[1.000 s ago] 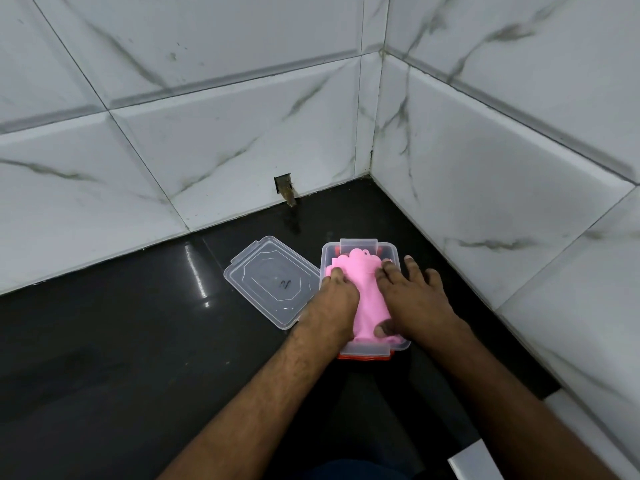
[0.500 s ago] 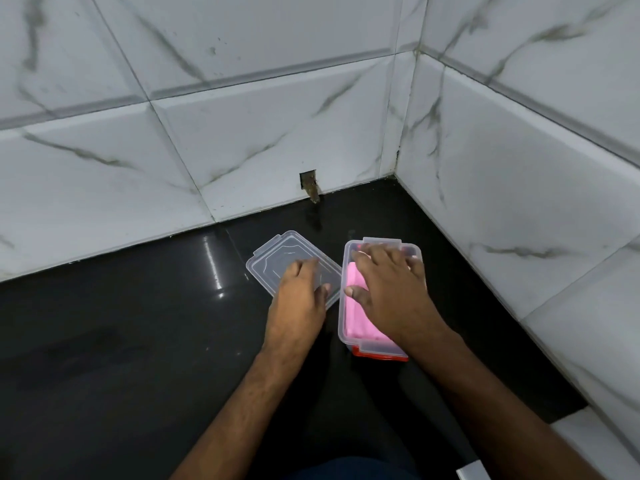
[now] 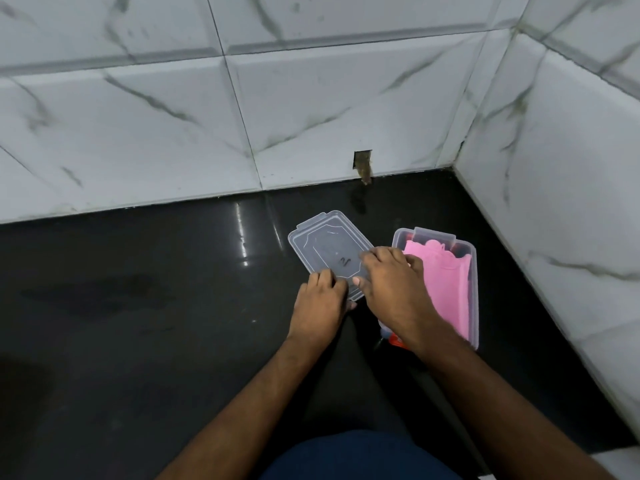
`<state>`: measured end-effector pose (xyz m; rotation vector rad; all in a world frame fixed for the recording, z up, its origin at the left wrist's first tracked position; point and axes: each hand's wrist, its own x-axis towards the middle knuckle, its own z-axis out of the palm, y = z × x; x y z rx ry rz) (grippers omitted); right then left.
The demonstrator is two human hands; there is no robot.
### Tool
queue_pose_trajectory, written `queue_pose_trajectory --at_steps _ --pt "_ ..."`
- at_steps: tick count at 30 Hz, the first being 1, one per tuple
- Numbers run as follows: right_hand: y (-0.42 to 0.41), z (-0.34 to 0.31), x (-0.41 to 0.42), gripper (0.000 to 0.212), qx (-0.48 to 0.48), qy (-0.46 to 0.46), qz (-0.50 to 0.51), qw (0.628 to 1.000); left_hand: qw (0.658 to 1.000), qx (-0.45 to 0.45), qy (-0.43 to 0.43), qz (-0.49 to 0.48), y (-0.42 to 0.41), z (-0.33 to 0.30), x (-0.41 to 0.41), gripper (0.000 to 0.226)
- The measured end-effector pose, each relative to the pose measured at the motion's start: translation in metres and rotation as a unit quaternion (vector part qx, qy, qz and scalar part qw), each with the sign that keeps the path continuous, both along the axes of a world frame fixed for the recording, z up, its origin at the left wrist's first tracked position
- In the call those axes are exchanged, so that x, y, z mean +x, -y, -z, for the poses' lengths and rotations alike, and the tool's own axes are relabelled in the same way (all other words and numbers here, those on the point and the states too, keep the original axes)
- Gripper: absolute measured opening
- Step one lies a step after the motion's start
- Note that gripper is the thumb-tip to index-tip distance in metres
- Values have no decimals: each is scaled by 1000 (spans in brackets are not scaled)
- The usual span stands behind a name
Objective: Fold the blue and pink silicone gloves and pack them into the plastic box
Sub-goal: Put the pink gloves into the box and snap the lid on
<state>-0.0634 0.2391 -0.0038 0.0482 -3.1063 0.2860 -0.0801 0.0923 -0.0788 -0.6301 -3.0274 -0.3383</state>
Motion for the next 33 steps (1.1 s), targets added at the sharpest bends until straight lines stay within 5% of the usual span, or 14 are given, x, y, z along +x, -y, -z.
queue_pose_trajectory --at_steps 8,11,14,21,25,27,31,33 --pt "-5 10 3 34 -69 -32 10 997 983 -60 -156 82 19 8 10 23" --pt "-7 9 5 31 -100 -56 0 993 982 19 -183 38 25 3 6 16" --pt "-9 0 8 33 -183 -89 10 979 963 190 -188 -21 25 -15 3 17" --pt "-15 -16 11 55 -281 -93 14 955 878 428 -205 -69 13 -69 0 38" --pt "-17 -22 10 66 -400 -56 25 914 800 562 -200 -66 6 -95 6 21" --pt "-19 -26 9 49 -477 -38 9 878 749 632 -185 -69 0 -112 5 22" --pt "-31 -29 10 26 -455 -74 44 887 668 734 -99 -72 -10 -140 -7 21" --pt "-37 -29 14 15 -499 -93 64 859 654 751 -50 -76 -9 -145 -13 31"
